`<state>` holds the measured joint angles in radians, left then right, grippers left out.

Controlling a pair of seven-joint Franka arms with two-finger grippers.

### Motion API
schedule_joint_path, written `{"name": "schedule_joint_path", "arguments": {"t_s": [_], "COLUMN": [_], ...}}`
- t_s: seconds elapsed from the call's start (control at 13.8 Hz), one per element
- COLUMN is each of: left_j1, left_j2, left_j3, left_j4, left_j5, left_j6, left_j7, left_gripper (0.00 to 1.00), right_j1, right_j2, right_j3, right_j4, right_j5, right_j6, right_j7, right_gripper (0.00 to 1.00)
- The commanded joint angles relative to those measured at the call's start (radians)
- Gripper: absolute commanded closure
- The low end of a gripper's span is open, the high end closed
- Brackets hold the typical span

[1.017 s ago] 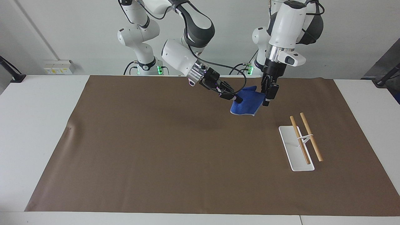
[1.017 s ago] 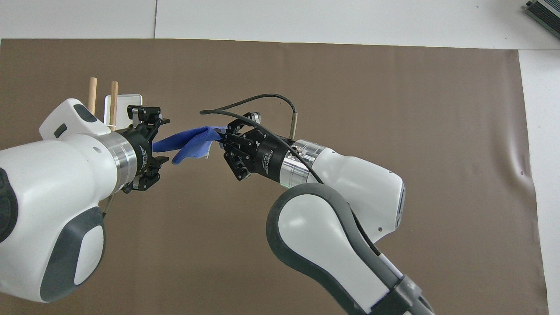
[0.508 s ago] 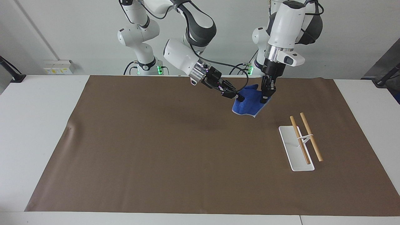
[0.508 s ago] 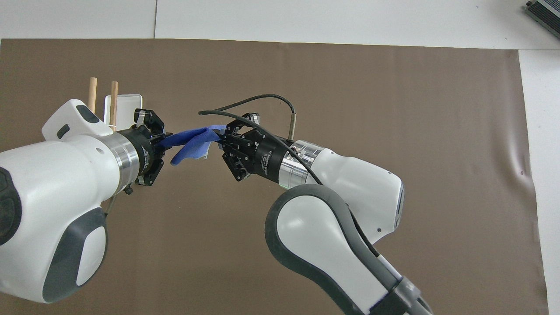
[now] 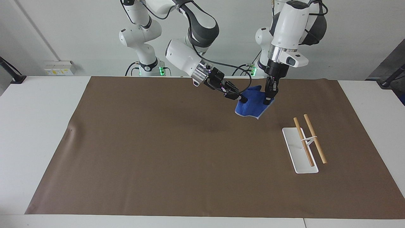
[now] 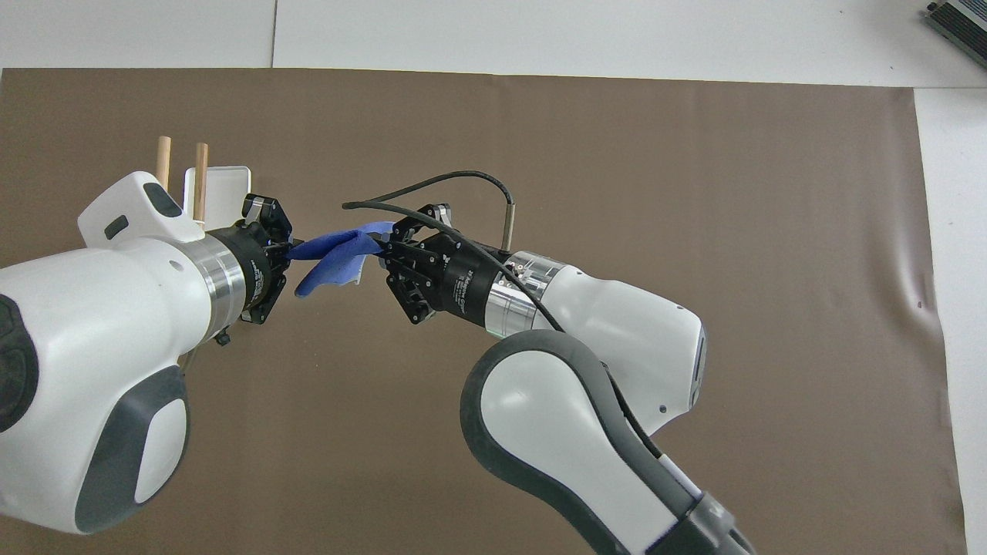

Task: Right arm passes towel to left arm to hang
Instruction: 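Close the left gripper on the towel held by the right gripper, then open the right gripper and withdraw it while the left gripper holds towel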

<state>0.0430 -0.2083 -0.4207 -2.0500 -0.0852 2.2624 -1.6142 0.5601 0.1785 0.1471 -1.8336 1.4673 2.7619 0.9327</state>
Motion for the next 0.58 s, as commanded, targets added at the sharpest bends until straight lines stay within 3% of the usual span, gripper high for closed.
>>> {"name": "schedule_joint_path", "arguments": {"t_s": [0.0,0.07,0.15,0.22,0.51], "left_j1": [-0.006,-0.005,-0.005,-0.005,0.000], "left_j2": [-0.014,-0.014,-0.014,-0.013,-0.013], "left_j3": [0.010,0.010,0.010,0.010,0.011], "left_j4": [-0.022,-0.022,-0.022,-0.022,-0.022], "left_j5": [-0.018,-0.018,-0.018,-0.018,-0.018], "left_j6": [0.019,0.019,0.019,0.017,0.016], "left_j7": [0.115,0.146,0.172,0.195,0.275], "left_gripper": [1.00,1.00,1.00,1.00,1.00], "right_j1": [-0.002,-0.005,-0.006,-0.006,-0.005], "right_j2": [0.009,0.009,0.007,0.006,0.004], "right_j3": [0.003,0.003,0.003,0.002,0.002], "right_j4": [0.011,0.008,0.005,0.001,-0.027], "right_j5": [0.004,0.004,0.004,0.002,0.001], "right_j6": [0.016,0.016,0.018,0.031,0.160], "right_j7": [-0.037,-0.076,-0.121,-0.156,-0.354], "right_gripper": [0.70,0.50,0.15,0.00,0.00]}}
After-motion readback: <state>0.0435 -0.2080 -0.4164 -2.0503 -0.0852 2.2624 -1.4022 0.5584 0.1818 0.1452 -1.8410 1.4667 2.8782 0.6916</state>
